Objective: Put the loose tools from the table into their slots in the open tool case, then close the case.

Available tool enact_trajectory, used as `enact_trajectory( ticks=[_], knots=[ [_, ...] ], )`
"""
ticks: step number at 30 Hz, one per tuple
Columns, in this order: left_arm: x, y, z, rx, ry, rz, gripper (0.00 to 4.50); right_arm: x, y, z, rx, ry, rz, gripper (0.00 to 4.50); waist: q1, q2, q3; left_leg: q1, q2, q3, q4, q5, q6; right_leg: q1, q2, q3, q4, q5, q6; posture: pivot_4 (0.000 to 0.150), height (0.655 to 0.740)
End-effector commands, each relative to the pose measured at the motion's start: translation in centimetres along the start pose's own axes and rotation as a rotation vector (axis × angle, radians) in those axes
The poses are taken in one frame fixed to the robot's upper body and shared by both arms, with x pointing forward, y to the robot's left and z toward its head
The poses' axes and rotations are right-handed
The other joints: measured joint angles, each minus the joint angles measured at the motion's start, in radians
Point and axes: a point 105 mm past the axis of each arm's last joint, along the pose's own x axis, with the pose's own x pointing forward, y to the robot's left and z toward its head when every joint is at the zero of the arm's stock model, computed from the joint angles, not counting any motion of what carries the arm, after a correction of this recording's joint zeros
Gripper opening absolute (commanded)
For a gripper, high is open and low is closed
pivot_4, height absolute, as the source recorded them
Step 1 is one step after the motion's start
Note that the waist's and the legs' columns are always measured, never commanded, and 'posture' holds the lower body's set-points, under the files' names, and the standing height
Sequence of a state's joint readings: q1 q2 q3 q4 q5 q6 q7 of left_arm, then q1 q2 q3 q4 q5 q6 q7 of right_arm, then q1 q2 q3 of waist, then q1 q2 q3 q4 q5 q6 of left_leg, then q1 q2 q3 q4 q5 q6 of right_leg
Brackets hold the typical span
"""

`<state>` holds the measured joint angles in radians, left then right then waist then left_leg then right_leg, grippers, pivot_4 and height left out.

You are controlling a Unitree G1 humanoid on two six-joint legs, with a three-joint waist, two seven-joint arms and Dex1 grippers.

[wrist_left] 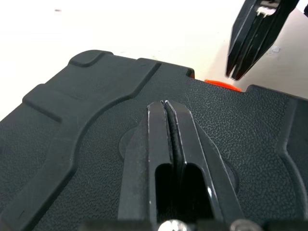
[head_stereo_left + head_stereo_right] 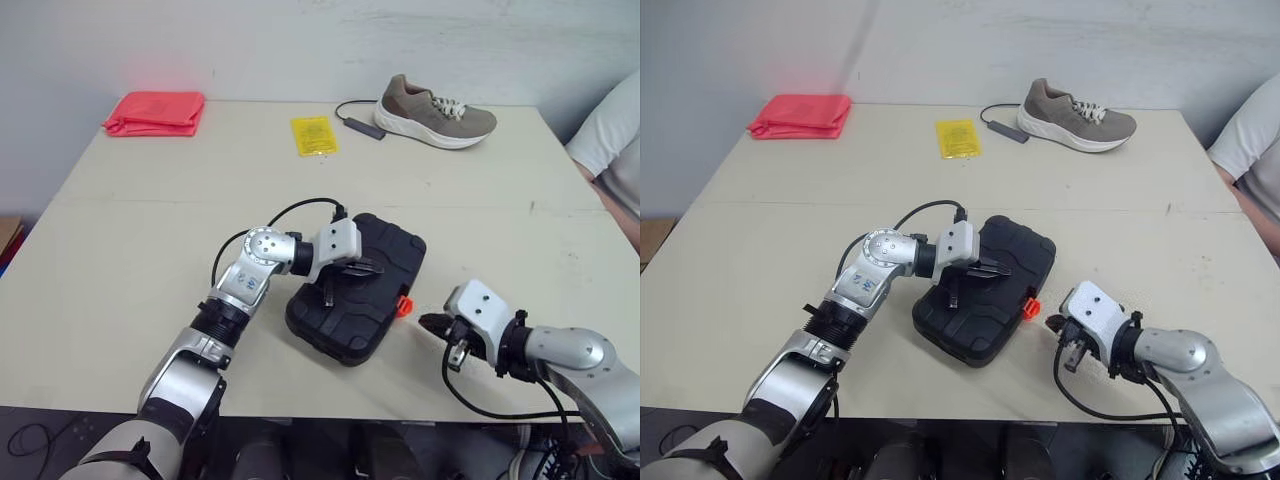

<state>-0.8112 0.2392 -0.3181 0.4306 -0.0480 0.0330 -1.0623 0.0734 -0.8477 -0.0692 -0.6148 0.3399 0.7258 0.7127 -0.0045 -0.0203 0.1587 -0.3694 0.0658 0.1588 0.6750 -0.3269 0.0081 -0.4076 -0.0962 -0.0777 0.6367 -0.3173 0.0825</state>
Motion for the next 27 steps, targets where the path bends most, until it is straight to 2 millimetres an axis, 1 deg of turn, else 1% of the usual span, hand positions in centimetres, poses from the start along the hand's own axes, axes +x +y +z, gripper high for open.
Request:
enact_trajectory(
  ticks=[1,4,8,13,16,21,24,27],
  knots=[
    [0.1,-1.9,-3.6,-0.108,0.096,-0.047,0.03,0.0,-0.1,-0.1,0.024,-0.037,-0.017,0.0,0.0,-0.001,-0.001,0.0,0.0,0.0,0.0,0.0,0.0,0.0,0.0,0.0,0.0,0.0,0.0,0.15,0.74],
    [0.4,-2.1,-3.6,-0.107,0.093,-0.058,0.03,1.5,0.1,-0.5,0.062,-0.083,-0.016,0.0,-0.001,-0.001,-0.001,0.001,0.0,0.0,-0.001,0.0,0.0,0.0,0.001,0.0,0.0,0.0,0.0,0.15,0.74],
    [0.6,-2.2,-3.6,-0.104,0.096,-0.071,0.03,3.5,0.0,-0.3,0.095,-0.158,-0.003,0.0,0.0,0.0,-0.001,0.001,0.0,0.0,-0.001,0.0,0.0,0.0,0.0,0.0,0.0,0.0,0.0,0.15,0.74],
    [0.7,-2.2,-3.8,-0.101,0.104,-0.077,0.03,4.9,-0.4,1.6,0.099,-0.273,0.004,0.0,0.0,0.001,-0.002,0.001,0.0,0.0,-0.001,0.001,-0.001,0.0,0.0,0.0,0.0,0.0,0.0,0.15,0.74],
    [0.6,-2.2,-4.1,-0.102,0.115,-0.077,0.03,4.9,-0.8,2.8,0.13,-0.356,-0.007,0.0,-0.006,0.0,-0.002,0.001,0.0,0.0,-0.001,0.001,-0.001,0.0,0.001,0.0,0.001,0.0,0.0,0.15,0.74],
    [0.4,-2.7,-5.3,-0.109,0.143,-0.095,0.03,4.1,0.5,5.0,0.165,-0.483,0.095,0.0,-0.015,0.001,-0.002,0.001,0.0,0.0,-0.001,0.001,-0.001,0.0,0.0,0.0,0.002,0.0,0.0,0.15,0.74],
    [0.5,-2.9,-5.8,-0.112,0.151,-0.104,0.03,3.6,0.9,5.8,0.183,-0.528,0.131,0.0,-0.02,0.001,-0.002,0.002,0.0,0.0,-0.001,0.001,-0.001,0.0,0.0,0.0,0.002,0.0,0.0,0.15,0.74],
    [0.6,-3.0,-6.1,-0.117,0.159,-0.11,0.03,3.4,0.8,6.4,0.199,-0.562,0.132,0.0,-0.02,0.002,-0.003,0.002,0.0,0.0,-0.002,0.0,0.0,0.0,-0.001,0.0,0.002,0.0,0.0,0.15,0.74]
  ],
)
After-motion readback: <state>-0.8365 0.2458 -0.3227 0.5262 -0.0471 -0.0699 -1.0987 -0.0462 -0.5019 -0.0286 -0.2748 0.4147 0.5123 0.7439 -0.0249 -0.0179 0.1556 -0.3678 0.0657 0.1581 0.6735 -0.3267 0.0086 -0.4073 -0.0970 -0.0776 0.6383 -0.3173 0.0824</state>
